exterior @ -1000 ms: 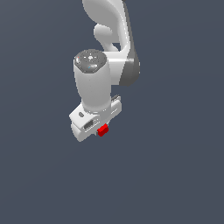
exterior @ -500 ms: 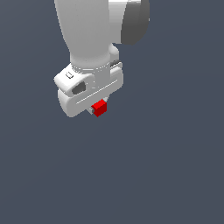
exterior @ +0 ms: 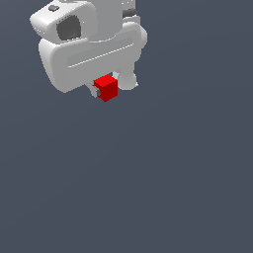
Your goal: Pick up the red cube and move it to a goal position.
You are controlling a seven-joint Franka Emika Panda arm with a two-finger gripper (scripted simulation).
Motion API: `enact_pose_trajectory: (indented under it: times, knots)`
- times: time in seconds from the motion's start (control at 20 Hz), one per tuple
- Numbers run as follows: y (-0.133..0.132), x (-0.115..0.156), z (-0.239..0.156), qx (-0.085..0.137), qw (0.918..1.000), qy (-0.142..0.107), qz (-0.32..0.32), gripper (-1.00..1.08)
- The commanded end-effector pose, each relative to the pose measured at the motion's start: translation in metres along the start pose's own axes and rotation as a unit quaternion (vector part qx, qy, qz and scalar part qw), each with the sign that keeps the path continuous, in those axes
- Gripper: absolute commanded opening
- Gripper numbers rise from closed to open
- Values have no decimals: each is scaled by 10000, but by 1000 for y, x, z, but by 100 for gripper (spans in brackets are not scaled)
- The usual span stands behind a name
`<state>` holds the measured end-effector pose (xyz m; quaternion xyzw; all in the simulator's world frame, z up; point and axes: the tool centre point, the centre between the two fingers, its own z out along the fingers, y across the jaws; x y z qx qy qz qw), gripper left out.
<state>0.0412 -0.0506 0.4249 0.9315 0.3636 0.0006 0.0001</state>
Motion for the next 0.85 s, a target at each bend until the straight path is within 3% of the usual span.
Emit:
enact_pose_trajectory:
  times: [0.0, 0.35, 0.8]
  knots:
    - [-1, -2, -19, 5, 10000, -4, 2, -100]
    - [-1, -4, -52, 4, 10000, -4, 5, -100]
    - [0, -4, -63, 4, 10000, -4, 5, -100]
